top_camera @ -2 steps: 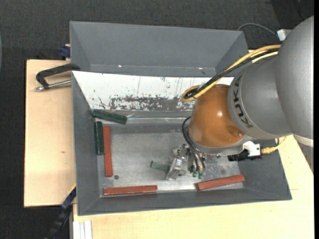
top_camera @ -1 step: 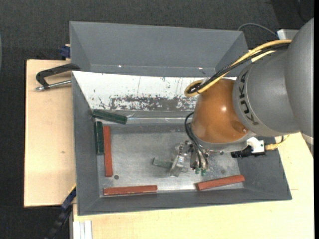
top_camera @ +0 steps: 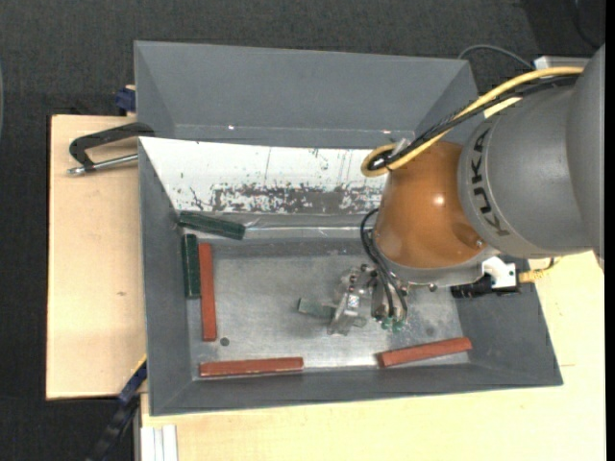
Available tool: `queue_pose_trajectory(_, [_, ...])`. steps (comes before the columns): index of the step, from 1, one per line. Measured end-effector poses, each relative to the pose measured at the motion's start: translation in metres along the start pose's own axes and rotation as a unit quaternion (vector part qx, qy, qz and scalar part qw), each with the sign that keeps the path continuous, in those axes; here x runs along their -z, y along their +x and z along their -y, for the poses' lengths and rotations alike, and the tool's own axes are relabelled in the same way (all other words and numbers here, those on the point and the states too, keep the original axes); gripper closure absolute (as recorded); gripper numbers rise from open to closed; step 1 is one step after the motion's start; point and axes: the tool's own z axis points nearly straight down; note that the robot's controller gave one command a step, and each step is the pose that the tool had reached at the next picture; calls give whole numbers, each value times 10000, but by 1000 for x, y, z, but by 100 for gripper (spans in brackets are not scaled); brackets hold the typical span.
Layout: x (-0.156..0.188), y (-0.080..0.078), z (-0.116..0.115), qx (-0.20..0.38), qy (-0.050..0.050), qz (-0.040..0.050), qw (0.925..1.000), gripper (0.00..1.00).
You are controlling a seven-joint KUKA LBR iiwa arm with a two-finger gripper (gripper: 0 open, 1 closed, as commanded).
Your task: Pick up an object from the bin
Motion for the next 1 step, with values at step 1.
queue_pose_trajectory(1, [22,0,0,2,-8,25,10000,100])
